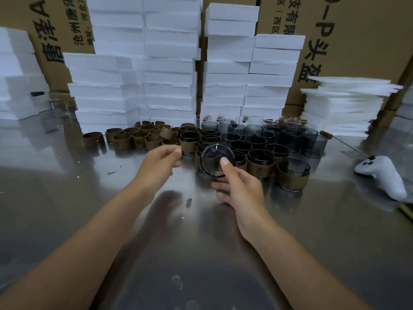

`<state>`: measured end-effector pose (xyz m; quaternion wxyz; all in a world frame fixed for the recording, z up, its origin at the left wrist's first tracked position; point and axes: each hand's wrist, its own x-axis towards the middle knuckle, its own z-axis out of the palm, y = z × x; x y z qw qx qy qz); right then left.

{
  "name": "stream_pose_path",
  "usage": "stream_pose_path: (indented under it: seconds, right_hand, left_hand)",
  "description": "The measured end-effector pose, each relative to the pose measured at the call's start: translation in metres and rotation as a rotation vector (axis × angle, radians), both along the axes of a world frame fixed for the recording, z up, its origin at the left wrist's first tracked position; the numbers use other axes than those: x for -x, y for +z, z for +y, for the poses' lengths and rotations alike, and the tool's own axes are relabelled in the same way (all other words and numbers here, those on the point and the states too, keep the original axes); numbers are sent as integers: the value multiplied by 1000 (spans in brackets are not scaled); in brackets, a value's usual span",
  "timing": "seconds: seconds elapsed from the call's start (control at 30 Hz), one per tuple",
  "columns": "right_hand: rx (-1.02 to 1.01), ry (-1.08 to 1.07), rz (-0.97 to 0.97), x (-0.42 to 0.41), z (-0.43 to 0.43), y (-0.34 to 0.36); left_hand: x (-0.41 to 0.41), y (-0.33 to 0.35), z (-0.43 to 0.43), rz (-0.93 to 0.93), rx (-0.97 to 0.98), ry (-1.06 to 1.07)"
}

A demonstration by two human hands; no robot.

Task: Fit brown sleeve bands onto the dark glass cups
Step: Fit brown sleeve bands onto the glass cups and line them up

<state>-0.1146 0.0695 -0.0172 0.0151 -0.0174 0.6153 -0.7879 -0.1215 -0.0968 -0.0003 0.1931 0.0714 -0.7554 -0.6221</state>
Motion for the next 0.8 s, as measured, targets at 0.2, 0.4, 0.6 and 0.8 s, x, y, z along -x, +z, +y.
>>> stream_pose_path:
  seconds: [0.2,0.4,0.6,0.8]
  right_hand:
    - [5,5,-15,10,0,-11]
    - [6,42,-12,17,1,-20]
    - [6,60,-16,21,1,-23]
    - [7,52,-22,19,0,-20]
  left_hand:
    - [52,-5,-35,-85,389,206]
    - [93,-16,-42,-236,734,156]
    - [100,-19,-33,-286,796,289]
    - [77,-21,-44,-179,693,369]
